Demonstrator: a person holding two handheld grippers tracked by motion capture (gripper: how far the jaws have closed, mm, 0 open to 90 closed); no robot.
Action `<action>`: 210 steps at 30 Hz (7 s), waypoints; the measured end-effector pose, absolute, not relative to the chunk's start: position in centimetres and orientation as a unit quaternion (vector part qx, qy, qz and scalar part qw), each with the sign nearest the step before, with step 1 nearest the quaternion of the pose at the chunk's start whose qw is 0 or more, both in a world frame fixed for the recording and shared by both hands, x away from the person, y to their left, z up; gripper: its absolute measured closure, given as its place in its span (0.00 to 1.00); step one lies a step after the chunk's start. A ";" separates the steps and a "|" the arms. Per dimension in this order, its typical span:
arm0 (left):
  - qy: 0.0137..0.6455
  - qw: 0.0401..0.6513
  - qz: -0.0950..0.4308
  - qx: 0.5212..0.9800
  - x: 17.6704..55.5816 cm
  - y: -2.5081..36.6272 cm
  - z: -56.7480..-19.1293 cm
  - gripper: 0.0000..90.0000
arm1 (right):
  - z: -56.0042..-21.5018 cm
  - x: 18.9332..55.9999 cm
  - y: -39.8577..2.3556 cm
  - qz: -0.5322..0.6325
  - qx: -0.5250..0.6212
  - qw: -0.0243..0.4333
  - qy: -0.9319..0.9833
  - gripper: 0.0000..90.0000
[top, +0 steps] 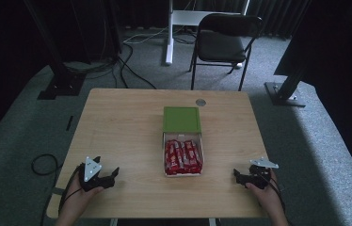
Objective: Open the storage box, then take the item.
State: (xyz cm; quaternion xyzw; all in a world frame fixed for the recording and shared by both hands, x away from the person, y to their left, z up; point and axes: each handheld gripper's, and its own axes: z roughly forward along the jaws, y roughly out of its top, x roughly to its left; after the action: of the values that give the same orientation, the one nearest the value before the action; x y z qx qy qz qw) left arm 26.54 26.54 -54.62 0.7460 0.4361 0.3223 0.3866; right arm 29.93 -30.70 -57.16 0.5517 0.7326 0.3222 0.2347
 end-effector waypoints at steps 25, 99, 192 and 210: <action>0.539 0.332 0.295 0.716 26.9 28.7 -55.5 0.10 | -57.2 30.0 -30.7 0.321 0.556 0.236 0.730 0.12; 0.620 0.275 0.260 0.688 27.6 28.8 -56.5 0.04 | -52.5 30.2 -28.0 0.362 0.561 0.246 0.703 0.13; 0.620 0.276 0.260 0.686 27.6 28.8 -56.5 0.04 | -47.1 31.7 -9.3 0.428 0.415 0.210 0.775 0.23; 0.618 0.277 0.258 0.689 27.5 28.7 -56.5 0.04 | -48.7 32.1 -8.7 0.378 0.420 0.190 0.803 0.59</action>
State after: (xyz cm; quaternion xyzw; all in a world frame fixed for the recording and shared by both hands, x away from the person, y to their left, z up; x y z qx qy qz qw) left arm 27.50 28.69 -56.49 0.6893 0.6176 0.2581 0.2772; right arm 32.09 -8.75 -48.69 0.4203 0.8025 0.3782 0.1904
